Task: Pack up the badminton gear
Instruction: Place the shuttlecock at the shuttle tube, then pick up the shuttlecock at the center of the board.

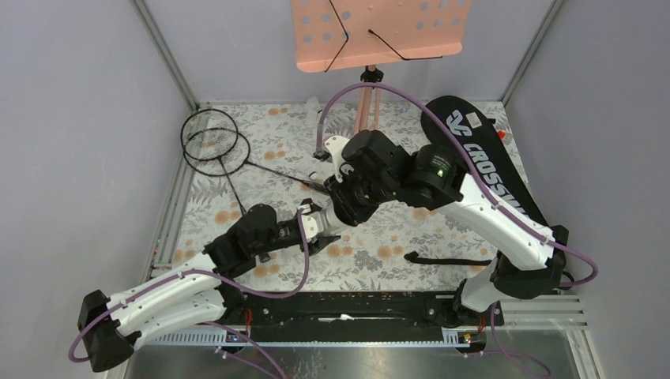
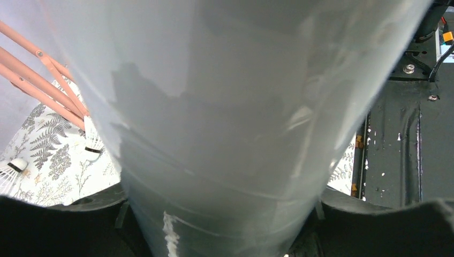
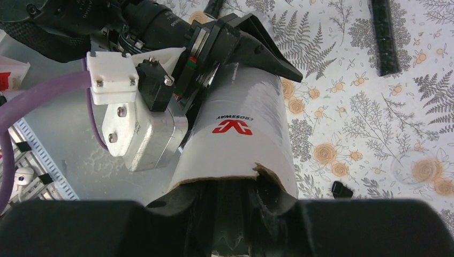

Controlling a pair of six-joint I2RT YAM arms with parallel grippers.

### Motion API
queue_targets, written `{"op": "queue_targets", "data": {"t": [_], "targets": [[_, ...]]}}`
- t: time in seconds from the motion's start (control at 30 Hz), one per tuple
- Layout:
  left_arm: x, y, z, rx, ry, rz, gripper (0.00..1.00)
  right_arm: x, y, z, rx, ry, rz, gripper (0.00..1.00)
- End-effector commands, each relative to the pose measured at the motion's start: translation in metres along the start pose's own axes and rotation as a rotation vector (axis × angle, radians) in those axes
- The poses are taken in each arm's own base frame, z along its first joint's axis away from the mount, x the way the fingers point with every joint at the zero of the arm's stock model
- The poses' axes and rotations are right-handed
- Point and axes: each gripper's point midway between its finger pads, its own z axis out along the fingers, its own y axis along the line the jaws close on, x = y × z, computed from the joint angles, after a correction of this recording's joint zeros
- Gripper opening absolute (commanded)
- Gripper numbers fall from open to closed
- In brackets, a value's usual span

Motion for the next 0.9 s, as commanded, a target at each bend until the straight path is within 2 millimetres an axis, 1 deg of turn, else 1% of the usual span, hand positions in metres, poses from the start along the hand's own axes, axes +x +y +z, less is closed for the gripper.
{"op": "queue_targets", "data": {"t": [0.0,0.07,0.2,0.23,0.27,0.3,0.33,0.4,0.5,0.53,0.57,0.6,0.67,0.73,0.77,0.87], "targets": [[-0.013,-0.005,0.000,0.017,-0.056,-0.014,0.50,-0.008,-0.008,0.005,0.058,-0.024,-0.032,0.28],[-0.014,-0.004,0.000,0.008,-0.065,-0.019,0.50,-0.018,-0.005,-0.006,0.042,-0.076,-0.038,0.29],[-0.018,0.002,-0.002,-0.033,-0.093,-0.035,0.50,-0.042,0.004,-0.038,0.000,-0.230,-0.061,0.38],[-0.018,0.004,-0.002,-0.047,-0.097,-0.042,0.50,-0.047,0.006,-0.050,-0.014,-0.278,-0.072,0.41],[-0.019,0.005,-0.003,-0.058,-0.103,-0.048,0.50,-0.052,0.008,-0.058,-0.020,-0.313,-0.081,0.43],[-0.019,0.008,-0.004,-0.074,-0.107,-0.057,0.50,-0.057,0.010,-0.067,-0.029,-0.350,-0.090,0.47],[-0.020,0.010,-0.005,-0.092,-0.113,-0.067,0.50,-0.062,0.006,-0.075,-0.010,-0.389,-0.094,0.51],[-0.023,0.018,-0.008,-0.145,-0.127,-0.093,0.51,-0.070,0.004,-0.090,0.006,-0.453,-0.116,0.64],[-0.024,0.034,-0.016,-0.255,-0.153,-0.142,0.52,-0.078,-0.003,-0.107,0.046,-0.528,-0.129,0.77],[-0.024,0.041,-0.020,-0.306,-0.164,-0.163,0.53,-0.079,-0.007,-0.111,0.066,-0.550,-0.127,0.83],[-0.023,0.049,-0.025,-0.361,-0.172,-0.185,0.54,-0.081,-0.012,-0.116,0.089,-0.576,-0.122,0.94],[-0.023,0.056,-0.032,-0.414,-0.187,-0.213,0.54,-0.081,-0.017,-0.116,0.115,-0.594,-0.114,0.99],[-0.021,0.074,-0.046,-0.548,-0.213,-0.280,0.55,-0.083,-0.030,-0.119,0.177,-0.645,-0.083,0.99],[-0.011,0.090,-0.063,-0.686,-0.220,-0.342,0.57,-0.081,-0.047,-0.116,0.253,-0.679,-0.048,0.99],[-0.007,0.096,-0.073,-0.747,-0.223,-0.360,0.57,-0.078,-0.055,-0.112,0.280,-0.687,-0.027,0.99],[0.001,0.107,-0.095,-0.878,-0.248,-0.428,0.58,-0.066,-0.079,-0.081,0.283,-0.642,0.086,1.00]]}}
